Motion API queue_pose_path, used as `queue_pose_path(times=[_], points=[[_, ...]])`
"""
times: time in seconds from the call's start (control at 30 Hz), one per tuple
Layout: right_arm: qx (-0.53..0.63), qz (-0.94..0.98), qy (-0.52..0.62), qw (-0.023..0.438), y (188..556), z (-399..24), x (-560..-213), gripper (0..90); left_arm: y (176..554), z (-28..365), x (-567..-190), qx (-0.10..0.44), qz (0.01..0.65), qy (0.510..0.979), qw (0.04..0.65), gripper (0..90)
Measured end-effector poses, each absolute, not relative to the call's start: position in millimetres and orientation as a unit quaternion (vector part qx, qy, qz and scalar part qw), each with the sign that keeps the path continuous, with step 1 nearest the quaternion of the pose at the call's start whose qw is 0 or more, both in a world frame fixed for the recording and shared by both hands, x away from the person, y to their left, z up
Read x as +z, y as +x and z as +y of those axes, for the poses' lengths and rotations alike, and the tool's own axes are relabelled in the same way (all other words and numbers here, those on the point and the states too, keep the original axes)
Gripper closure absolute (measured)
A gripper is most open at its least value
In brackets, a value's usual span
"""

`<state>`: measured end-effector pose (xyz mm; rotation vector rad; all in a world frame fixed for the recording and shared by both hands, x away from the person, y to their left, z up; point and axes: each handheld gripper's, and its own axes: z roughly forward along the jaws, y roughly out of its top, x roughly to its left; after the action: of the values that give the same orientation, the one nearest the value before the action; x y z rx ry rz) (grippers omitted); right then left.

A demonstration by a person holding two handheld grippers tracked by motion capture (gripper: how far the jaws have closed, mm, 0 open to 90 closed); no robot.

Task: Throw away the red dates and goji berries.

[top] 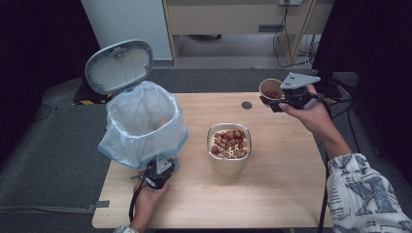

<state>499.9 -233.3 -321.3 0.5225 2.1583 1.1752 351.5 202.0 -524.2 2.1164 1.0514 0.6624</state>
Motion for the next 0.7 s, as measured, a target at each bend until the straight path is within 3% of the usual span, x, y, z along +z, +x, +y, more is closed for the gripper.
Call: queue_pose_path(times=[0.7], points=[[0.426, 0.822, 0.163, 0.343, 486, -202, -327, 32.8, 352, 202, -524, 0.253, 0.403, 0.813, 0.336, 89.4]])
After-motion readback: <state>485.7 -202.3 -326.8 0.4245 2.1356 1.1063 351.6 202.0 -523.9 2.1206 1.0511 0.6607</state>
